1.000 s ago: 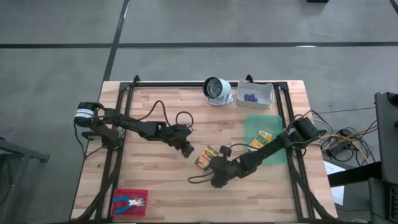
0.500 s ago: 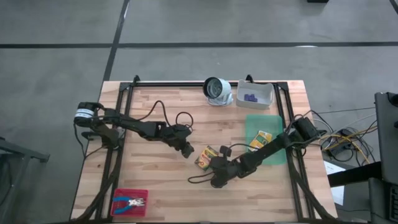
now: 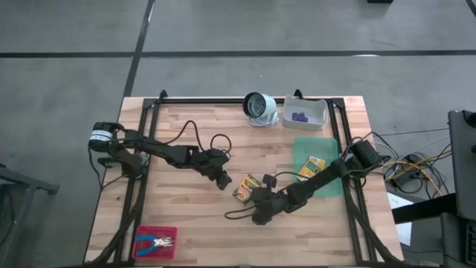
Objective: Pick & Place School Supplies
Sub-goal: Put the crayon box into the green bin
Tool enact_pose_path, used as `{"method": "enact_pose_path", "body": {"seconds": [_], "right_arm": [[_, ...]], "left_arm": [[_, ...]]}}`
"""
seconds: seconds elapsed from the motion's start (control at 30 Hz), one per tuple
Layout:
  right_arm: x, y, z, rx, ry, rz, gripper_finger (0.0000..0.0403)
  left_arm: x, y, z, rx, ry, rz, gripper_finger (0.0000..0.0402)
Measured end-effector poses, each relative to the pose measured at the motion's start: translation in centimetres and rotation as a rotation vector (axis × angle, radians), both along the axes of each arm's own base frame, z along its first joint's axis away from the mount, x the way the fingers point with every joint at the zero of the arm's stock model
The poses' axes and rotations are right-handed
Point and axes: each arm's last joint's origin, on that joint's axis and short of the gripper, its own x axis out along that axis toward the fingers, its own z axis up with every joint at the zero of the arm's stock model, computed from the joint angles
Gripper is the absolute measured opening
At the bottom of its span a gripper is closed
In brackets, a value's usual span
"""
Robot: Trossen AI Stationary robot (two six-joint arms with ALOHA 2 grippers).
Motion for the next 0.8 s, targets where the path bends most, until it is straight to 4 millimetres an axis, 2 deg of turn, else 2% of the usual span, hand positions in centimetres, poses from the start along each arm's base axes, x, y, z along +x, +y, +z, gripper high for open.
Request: {"method": "enact_pose_path", "body": {"seconds": [0.17,0.5,0.6,0.8], "right_arm": [[0.00,0.00,0.01,0.000,-0.001,0.000,0.0057],[0.02,0.01,0.03,0.000,-0.002,0.000,0.0057],[0.02,0.01,0.03,0.001,-0.002,0.000,0.0057],[0.02,0.01,0.03,0.001,-0.003,0.000,0.0057]], "left_arm": [[0.00,-0.01,0.00,-0.002,0.000,-0.002,0.0081],[0.20,-0.21,0.27,-0.006,-0.039,-0.041,0.0235],[0.29,-0.18,0.36,0.019,-0.054,-0.037,0.0254],[0.60,-0.38,0.71,0.040,-0.104,-0.015,0.0253]]}}
